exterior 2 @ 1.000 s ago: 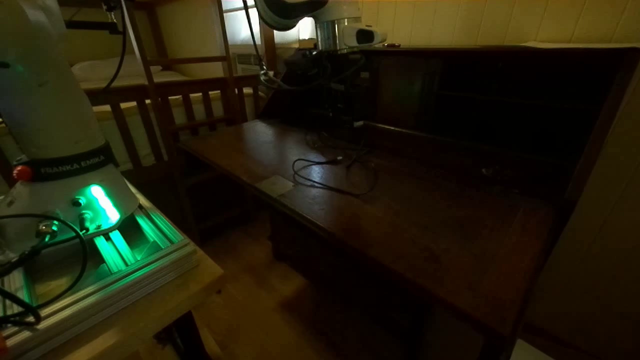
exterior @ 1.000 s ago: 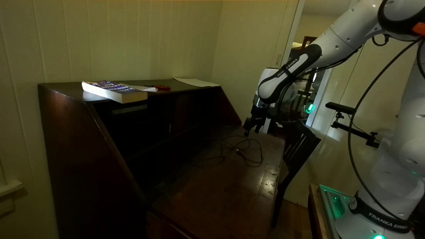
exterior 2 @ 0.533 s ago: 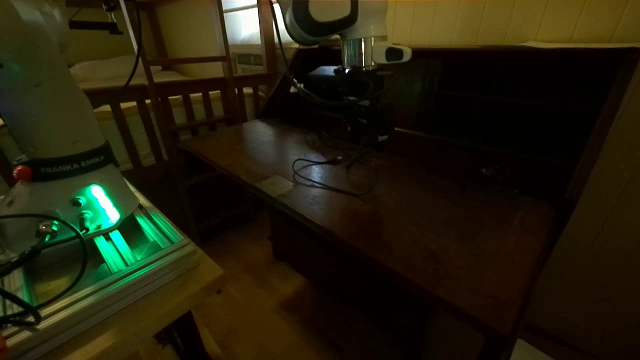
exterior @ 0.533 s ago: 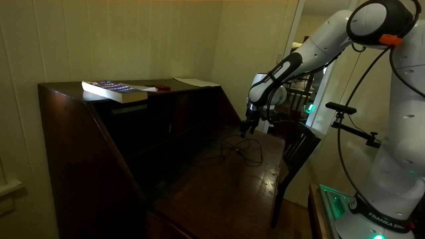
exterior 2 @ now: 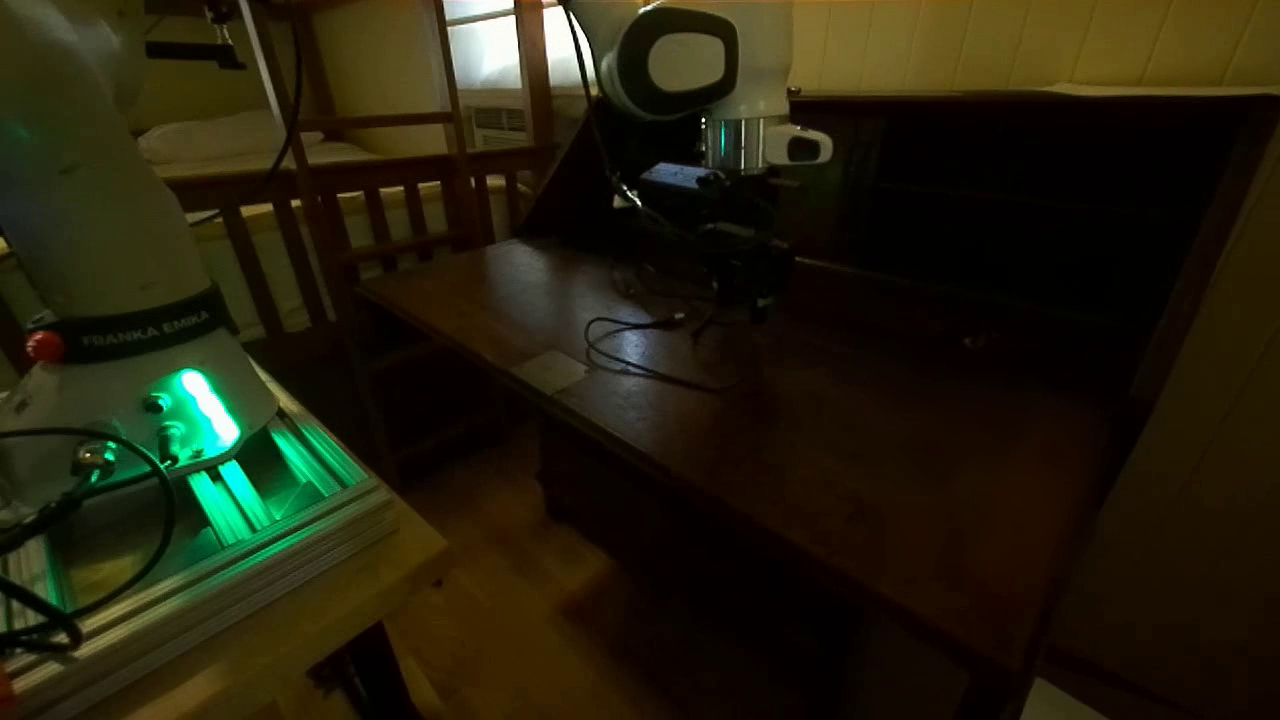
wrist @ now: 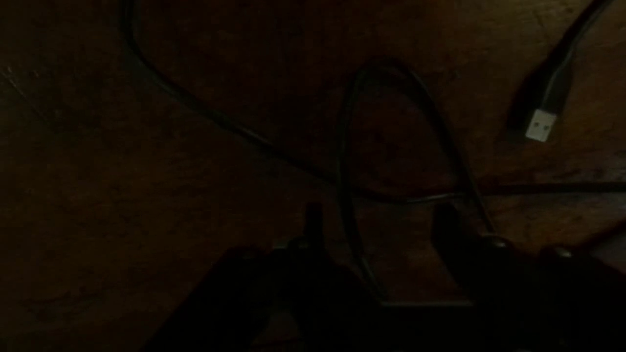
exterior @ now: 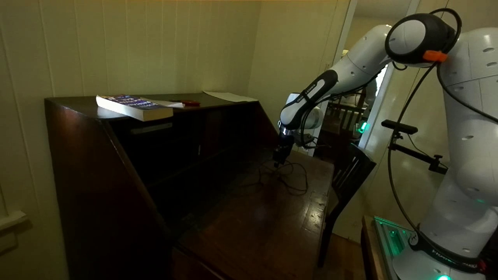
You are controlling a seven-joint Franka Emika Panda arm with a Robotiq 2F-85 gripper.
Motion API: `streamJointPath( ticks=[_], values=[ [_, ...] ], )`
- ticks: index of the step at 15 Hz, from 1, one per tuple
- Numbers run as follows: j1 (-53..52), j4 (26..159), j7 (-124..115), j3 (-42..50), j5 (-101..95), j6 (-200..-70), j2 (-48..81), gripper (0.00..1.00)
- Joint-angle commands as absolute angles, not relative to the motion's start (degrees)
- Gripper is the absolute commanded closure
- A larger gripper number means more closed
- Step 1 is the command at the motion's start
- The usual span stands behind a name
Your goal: Move the black cable to the right.
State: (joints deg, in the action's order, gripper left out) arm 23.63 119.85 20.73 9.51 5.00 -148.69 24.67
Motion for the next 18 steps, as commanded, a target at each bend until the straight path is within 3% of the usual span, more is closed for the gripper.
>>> streamJointPath(
  ticks=[1,5,12,18],
  values=[
    [25.17,117.61,22.52,8.6,5.94,-147.6,25.57,0.7],
    [24.31,118.82,21.05,10.01,4.43,-144.16,22.04,0.99],
    [26.06,120.97,30.05,8.0,12.9,-140.22,11.14,0.99],
    [25.6,118.54,50.22,7.89,34.09,-132.46,6.37,0.99]
  ],
)
